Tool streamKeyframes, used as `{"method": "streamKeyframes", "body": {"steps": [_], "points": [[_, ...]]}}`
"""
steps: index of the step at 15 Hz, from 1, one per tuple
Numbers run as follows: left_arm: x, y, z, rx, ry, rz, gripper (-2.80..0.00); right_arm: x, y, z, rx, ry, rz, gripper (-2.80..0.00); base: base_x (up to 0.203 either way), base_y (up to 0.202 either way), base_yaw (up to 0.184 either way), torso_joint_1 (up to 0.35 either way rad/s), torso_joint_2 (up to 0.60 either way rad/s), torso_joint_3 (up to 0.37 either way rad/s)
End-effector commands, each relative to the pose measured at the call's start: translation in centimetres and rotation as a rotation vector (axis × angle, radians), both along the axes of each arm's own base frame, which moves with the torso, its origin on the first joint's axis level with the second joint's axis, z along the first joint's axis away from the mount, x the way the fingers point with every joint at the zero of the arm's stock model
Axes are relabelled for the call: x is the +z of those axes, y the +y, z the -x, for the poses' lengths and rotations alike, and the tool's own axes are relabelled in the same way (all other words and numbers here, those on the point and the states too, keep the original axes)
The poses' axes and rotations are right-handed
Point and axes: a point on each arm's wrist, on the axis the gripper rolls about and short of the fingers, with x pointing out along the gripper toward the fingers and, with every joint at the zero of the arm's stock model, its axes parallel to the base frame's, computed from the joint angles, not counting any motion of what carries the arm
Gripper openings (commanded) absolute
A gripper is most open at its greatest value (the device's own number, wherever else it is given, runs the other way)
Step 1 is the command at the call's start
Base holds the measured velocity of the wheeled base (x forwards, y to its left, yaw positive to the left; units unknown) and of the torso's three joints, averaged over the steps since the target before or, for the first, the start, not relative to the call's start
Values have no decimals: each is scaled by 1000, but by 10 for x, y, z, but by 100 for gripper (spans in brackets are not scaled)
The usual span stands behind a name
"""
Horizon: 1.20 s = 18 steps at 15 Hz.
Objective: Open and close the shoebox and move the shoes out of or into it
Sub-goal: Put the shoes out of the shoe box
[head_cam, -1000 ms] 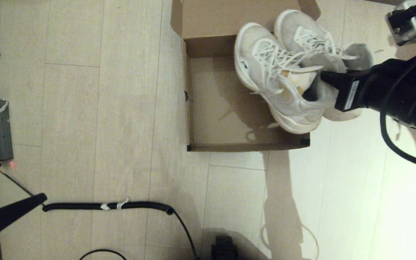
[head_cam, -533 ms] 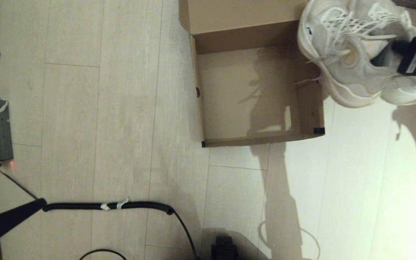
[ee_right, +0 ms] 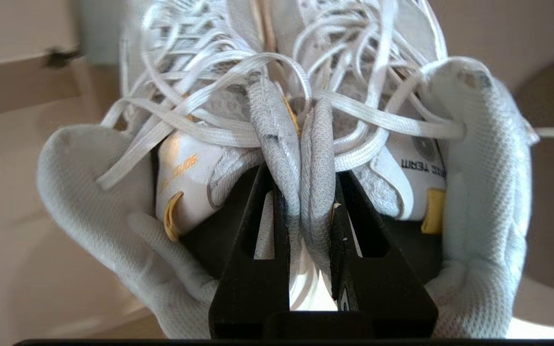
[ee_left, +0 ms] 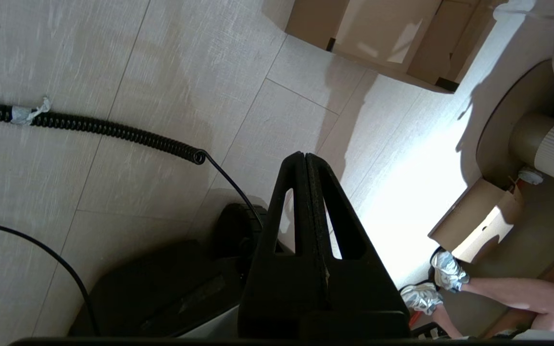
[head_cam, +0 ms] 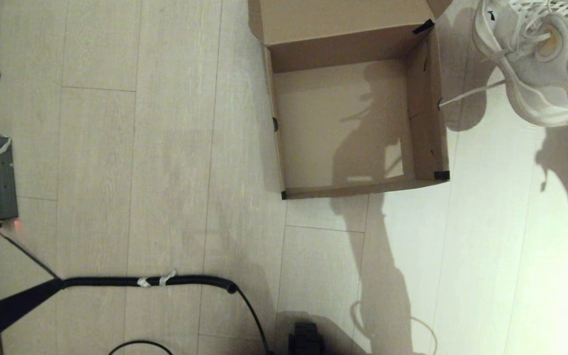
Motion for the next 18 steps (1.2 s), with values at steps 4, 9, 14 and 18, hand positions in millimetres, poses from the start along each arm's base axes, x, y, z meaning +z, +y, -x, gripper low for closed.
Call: {"method": "streamKeyframes", "body": {"steps": [4, 9, 14, 18], "points": [[-2, 0, 1, -1, 0, 3, -280, -1, -22, -5, -103, 9, 0, -280, 0, 0, 0, 0, 0, 0], [-2, 0, 0, -7, 6, 3, -280, -40, -30, -46, -89, 150, -22, -280, 0, 0, 0, 0, 0, 0], [5, -2, -2, -57, -1, 8, -280, -83, -40, -101, -88, 174, -19, -280, 0, 0, 0, 0, 0, 0], [14, -2, -4, -73, -22, 12, -280, -108, -40, -104, -67, 240, -7, -280, 0, 0, 0, 0, 0, 0]]}}
